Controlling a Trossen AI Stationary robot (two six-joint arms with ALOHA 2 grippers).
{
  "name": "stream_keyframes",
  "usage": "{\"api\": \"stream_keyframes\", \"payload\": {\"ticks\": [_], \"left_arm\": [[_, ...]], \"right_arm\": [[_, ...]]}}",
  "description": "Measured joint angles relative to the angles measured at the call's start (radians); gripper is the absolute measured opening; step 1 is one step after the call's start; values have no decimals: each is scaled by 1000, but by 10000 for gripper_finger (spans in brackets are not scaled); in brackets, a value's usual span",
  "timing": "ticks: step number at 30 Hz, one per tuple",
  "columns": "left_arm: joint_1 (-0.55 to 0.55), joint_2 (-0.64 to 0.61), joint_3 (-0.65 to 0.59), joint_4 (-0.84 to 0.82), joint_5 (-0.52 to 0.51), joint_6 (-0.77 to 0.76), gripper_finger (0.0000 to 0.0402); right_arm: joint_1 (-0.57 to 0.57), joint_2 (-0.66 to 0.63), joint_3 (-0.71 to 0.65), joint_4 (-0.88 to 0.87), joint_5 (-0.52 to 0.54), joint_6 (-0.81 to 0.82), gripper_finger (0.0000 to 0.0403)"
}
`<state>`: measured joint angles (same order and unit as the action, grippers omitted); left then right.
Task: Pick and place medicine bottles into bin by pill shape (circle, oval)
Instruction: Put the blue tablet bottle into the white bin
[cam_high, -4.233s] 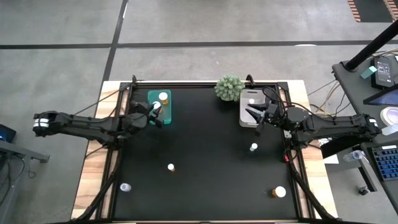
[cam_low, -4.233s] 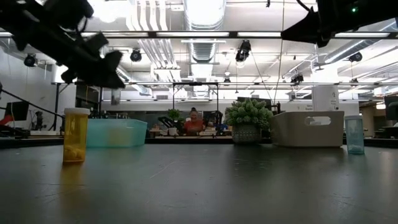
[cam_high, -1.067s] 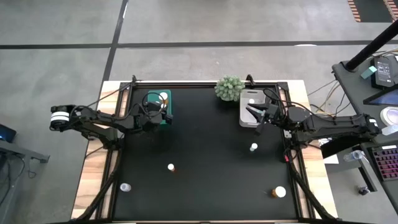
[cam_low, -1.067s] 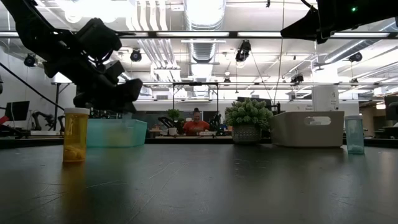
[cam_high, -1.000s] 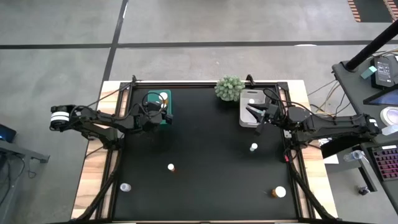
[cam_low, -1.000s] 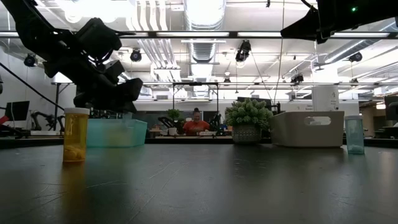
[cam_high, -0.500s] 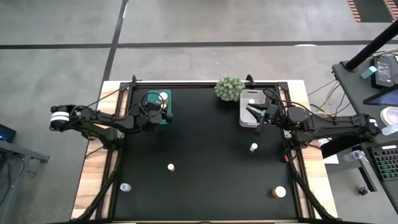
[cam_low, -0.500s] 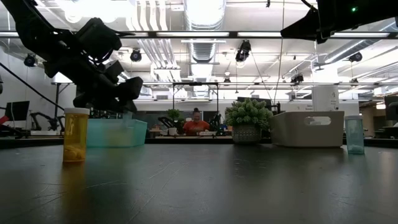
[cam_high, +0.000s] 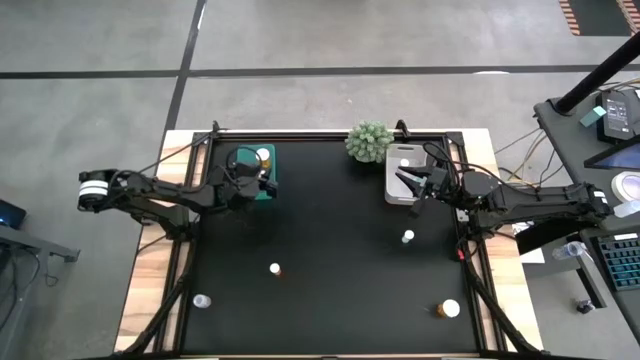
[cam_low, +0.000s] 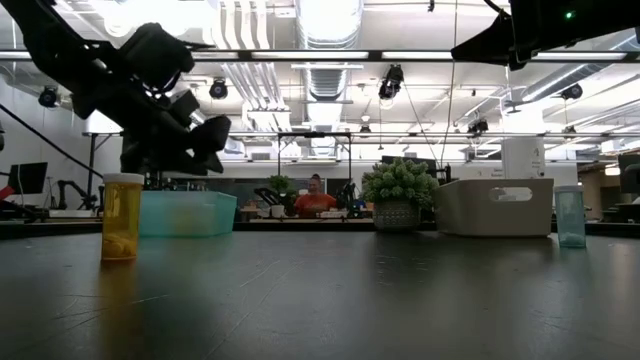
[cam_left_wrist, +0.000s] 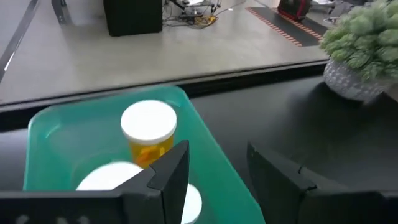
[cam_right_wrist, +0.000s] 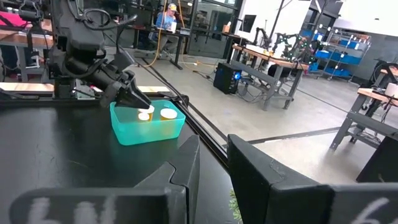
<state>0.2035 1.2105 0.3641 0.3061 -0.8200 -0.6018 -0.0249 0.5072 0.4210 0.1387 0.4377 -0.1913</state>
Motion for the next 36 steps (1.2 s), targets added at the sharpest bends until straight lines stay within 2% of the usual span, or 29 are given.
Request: {"api": "stream_keyframes", "payload": {"ticks": [10, 17, 22, 26, 36], "left_arm": [[-8, -195, 24, 11, 9, 203, 147], [-69, -320, 26, 98, 155, 321, 147], [-129, -330, 25, 133, 268, 327, 147], [-180, -309, 25, 140, 314, 326, 147], [-260, -247, 25, 161, 321, 322, 147]], "right_arm": [[0, 0, 0, 0, 0, 0, 73], [0, 0, 0, 1, 0, 0, 73], [0, 0, 0, 2, 0, 0, 73], [0, 0, 0, 2, 0, 15, 73], [0, 0, 0, 17, 0, 37, 73]]}}
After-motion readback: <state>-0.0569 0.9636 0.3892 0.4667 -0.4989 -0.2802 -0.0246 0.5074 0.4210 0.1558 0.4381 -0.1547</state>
